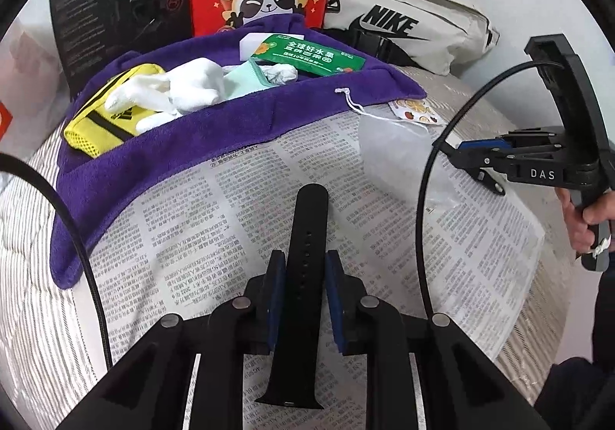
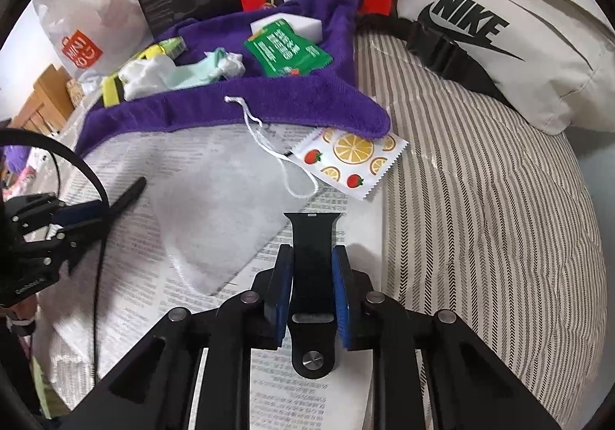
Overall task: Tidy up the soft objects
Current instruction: 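Lift the strap piece with the left tool while the right tool lifts its strap piece, then carry the black strap pieces over the purple towel, one in each tool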
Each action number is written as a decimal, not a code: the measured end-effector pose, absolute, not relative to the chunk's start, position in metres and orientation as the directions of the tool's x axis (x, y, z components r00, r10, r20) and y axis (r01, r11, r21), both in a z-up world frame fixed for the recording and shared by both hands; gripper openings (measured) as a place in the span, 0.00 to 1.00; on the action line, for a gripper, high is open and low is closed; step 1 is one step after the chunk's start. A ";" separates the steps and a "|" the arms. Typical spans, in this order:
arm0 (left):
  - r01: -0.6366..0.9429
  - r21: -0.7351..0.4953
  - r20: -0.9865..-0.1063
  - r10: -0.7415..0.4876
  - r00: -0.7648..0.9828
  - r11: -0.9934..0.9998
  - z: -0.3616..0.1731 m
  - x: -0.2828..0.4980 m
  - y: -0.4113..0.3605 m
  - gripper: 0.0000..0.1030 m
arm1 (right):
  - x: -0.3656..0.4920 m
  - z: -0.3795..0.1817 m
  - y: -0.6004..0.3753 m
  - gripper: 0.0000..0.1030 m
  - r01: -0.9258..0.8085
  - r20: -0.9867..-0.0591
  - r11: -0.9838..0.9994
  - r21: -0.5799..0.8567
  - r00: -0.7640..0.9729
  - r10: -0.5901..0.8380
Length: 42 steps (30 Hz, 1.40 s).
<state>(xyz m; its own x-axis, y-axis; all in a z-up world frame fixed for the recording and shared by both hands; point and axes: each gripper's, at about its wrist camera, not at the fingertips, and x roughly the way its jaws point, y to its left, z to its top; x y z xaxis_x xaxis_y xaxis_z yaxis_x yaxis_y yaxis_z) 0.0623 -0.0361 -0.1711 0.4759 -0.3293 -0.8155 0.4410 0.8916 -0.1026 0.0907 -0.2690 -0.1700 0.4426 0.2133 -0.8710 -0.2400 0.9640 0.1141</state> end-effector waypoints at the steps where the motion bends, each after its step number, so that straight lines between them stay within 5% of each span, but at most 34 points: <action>1: 0.437 -0.101 -0.813 -0.327 0.481 0.894 -0.170 0.062 -0.035 0.20 | 0.090 -0.166 -0.269 0.20 -0.242 -0.867 0.964 0.110 0.451 0.212; 42: 0.313 -0.118 -0.756 -0.290 0.587 0.942 -0.085 0.149 0.018 0.20 | 0.195 -0.089 -0.206 0.20 -0.408 -0.793 0.891 0.199 0.467 0.390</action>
<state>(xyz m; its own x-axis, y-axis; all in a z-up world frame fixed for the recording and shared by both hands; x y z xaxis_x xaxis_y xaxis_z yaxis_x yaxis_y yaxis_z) 0.1493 0.0180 -0.0851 0.5866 -0.2896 -0.7563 0.3132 0.9424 -0.1179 0.1952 -0.2062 -0.0893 0.4674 0.3905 -0.7931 -0.4075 0.8913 0.1986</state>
